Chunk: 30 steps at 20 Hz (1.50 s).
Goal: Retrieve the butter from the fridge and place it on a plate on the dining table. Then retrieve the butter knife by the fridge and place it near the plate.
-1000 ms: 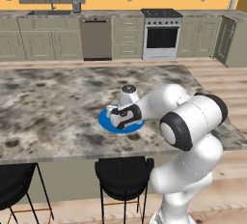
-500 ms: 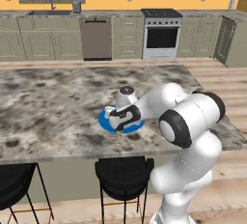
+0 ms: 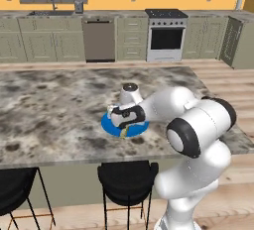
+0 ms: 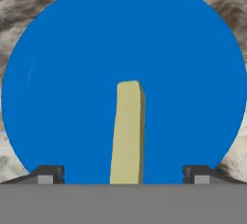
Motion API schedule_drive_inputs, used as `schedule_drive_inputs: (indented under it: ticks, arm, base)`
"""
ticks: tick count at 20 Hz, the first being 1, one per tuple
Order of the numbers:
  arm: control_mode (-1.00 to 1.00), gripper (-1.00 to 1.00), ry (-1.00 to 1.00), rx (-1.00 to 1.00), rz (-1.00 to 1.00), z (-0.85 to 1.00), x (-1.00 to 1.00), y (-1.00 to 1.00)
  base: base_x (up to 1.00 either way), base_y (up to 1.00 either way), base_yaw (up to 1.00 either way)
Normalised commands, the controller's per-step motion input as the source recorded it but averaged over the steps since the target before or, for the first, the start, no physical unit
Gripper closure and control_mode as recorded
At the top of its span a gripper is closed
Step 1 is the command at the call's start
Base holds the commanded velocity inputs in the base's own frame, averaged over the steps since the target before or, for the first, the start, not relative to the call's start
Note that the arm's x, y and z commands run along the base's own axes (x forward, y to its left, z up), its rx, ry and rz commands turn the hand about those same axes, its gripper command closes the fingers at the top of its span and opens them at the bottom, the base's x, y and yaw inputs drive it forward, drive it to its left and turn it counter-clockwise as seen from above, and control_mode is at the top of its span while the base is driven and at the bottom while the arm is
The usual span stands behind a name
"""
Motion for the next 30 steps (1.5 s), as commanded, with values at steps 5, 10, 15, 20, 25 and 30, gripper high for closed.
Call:
schedule_drive_inputs:
  ticks: [5, 10, 15, 20, 25, 30]
  arm:
    - [-1.00, -1.00, 0.02, 0.09, 0.30, 0.57, -0.56, -0.01]
    - [-1.00, -1.00, 0.03, 0.09, 0.47, 0.09, -0.65, -0.19]
    - [-1.00, -1.00, 0.58, -0.13, 0.09, 0.80, -0.08, -0.15]
    - [-1.00, -1.00, 0.49, -0.10, 0.00, 0.99, -0.02, -0.07]
    - [-1.00, -1.00, 0.16, -0.01, -0.01, 0.29, -0.64, -0.25]
    - [-1.00, -1.00, -0.37, -0.07, 0.06, -0.05, -1.00, -0.64]
  base:
    - [0.00, 0.00, 0.00]
    - [0.00, 0.00, 0.00]
    - [0.00, 0.00, 0.00]
    - [0.00, 0.00, 0.00]
    - [0.00, 0.00, 0.00]
    - [0.00, 0.00, 0.00]
